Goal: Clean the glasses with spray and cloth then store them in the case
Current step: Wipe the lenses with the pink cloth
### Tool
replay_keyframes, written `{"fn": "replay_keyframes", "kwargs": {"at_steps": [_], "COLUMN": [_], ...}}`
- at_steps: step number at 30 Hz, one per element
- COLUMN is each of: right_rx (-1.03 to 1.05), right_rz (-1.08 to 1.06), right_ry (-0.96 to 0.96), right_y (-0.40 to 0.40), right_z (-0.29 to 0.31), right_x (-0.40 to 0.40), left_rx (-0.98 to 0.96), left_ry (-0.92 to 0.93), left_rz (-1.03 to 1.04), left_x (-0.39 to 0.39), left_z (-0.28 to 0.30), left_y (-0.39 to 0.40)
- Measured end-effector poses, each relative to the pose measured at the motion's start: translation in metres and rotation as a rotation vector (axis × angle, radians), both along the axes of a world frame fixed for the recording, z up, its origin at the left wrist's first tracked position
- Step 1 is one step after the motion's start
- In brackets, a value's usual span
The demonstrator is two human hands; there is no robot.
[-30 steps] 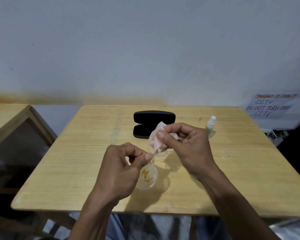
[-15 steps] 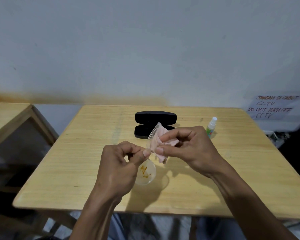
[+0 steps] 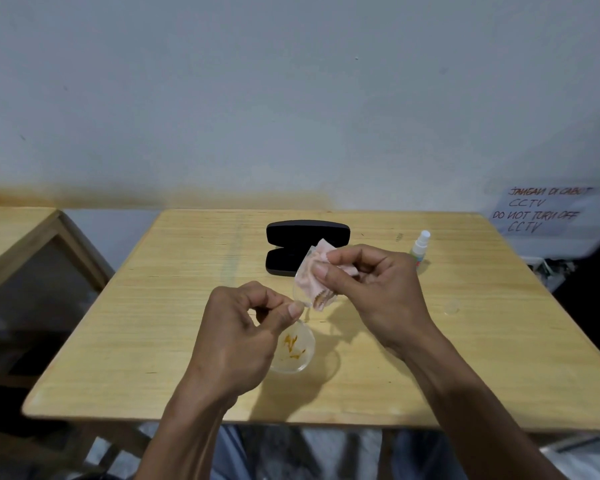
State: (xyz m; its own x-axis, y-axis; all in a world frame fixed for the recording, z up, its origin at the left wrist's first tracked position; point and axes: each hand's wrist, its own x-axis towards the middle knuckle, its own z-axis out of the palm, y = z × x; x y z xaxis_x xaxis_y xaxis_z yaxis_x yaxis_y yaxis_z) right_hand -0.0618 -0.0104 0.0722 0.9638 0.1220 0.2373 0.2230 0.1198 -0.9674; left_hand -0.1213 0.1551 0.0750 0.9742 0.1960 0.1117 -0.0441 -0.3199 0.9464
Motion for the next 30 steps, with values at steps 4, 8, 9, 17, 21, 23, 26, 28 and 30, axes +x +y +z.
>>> {"fn": "replay_keyframes", "kwargs": {"at_steps": [4, 8, 9, 17, 21, 23, 26, 28, 30], "right_rx": [-0.049, -0.107, -0.128, -0.210, -0.170, -0.094, -0.026, -0.030, -0.046], "right_rz": [0.070, 0.183, 0.196, 0.225, 0.116, 0.086, 0.023, -0.008, -0.004], "right_ry": [-0.015, -0.009, -0.006, -0.016, -0.055, -0.048, -0.024, -0.019, -0.019], "right_y": [0.006, 0.004, 0.002, -0.017, -0.024, -0.022, -0.016, -0.010, -0.005], "right_z": [0.004, 0.009, 0.009, 0.012, 0.006, 0.003, 0.002, 0.004, 0.005], "right_x": [0.001, 0.002, 0.003, 0.004, 0.001, -0.001, -0.002, -0.001, 0.000], "left_rx": [-0.023, -0.098, -0.106, -0.158, -0.148, -0.130, -0.086, -0.059, -0.039], "left_ry": [-0.002, -0.011, -0.010, -0.021, -0.014, -0.023, -0.037, -0.035, -0.018], "left_rz": [0.014, 0.049, 0.056, 0.064, 0.046, 0.024, 0.000, -0.010, -0.014], "left_x": [0.002, 0.004, 0.004, 0.002, 0.002, 0.002, 0.002, 0.003, 0.002], "left_z": [-0.002, -0.005, -0.006, -0.005, -0.002, -0.003, -0.003, -0.003, -0.002], "left_y": [-0.004, -0.003, -0.002, -0.002, -0.001, 0.000, 0.000, -0.002, -0.005]}}
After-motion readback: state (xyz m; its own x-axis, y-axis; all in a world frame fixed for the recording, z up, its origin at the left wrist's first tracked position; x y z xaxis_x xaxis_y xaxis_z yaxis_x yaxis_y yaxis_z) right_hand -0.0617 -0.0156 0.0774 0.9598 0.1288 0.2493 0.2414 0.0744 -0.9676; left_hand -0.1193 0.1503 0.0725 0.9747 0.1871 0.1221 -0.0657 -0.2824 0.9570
